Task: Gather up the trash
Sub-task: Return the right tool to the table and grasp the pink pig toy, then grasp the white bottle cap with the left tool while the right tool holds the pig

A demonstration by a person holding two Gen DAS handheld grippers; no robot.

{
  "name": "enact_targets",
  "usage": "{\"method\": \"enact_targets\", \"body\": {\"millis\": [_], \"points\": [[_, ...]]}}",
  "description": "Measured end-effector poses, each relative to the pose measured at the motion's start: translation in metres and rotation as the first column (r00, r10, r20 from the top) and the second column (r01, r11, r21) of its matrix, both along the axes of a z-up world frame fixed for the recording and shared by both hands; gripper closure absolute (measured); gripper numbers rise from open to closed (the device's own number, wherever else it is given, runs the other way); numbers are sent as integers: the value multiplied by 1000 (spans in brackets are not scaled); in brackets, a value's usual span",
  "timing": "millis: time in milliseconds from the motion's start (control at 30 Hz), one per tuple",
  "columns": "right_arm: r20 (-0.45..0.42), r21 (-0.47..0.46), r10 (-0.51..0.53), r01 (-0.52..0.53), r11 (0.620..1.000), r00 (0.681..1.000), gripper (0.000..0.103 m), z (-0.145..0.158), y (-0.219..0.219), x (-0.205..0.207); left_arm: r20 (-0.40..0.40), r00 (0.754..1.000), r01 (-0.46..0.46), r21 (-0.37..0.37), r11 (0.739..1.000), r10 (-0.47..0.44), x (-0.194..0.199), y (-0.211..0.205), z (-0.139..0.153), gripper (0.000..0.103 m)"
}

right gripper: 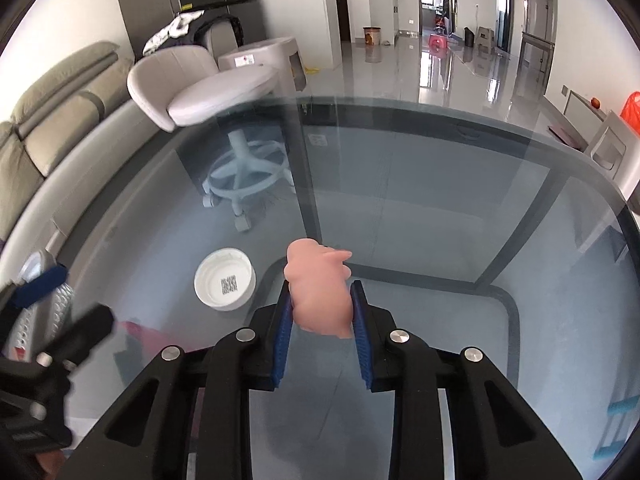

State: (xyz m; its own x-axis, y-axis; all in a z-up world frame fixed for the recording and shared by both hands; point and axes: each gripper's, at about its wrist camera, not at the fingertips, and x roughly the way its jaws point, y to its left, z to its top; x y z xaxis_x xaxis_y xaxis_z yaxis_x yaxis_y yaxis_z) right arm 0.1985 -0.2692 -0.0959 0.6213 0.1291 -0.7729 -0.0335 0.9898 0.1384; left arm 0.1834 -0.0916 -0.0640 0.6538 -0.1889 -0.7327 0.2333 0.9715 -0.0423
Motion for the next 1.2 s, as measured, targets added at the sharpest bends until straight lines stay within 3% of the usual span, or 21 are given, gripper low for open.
{"method": "enact_targets", "body": {"millis": [400, 633, 833, 933, 1000, 1200], "points": [[50, 131, -72, 65, 989, 996, 76, 31, -45, -12, -60, 997, 41, 30, 999, -39, 25, -56, -20, 10], [57, 150, -71, 61, 987, 996, 76, 33, -54, -17, -105, 994, 30, 38, 999, -26, 41, -73, -34, 10], [55, 162, -80, 70, 984, 995, 76, 33, -62, -19, -101, 995, 34, 58, 998, -28, 44, -83, -36, 28], [55, 162, -80, 71, 984, 995, 76, 33, -63, -19, -88, 995, 47, 62, 997, -42, 42, -85, -34, 44], [55, 163, -80, 70, 984, 995, 76, 33, -63, -19, -79, 995, 58, 68, 996, -53, 38, -86, -32, 64], [53, 147, -70, 62, 987, 996, 76, 32, -61, -19, -64, 995, 78, 81, 994, -73, 26, -82, -27, 64]]}}
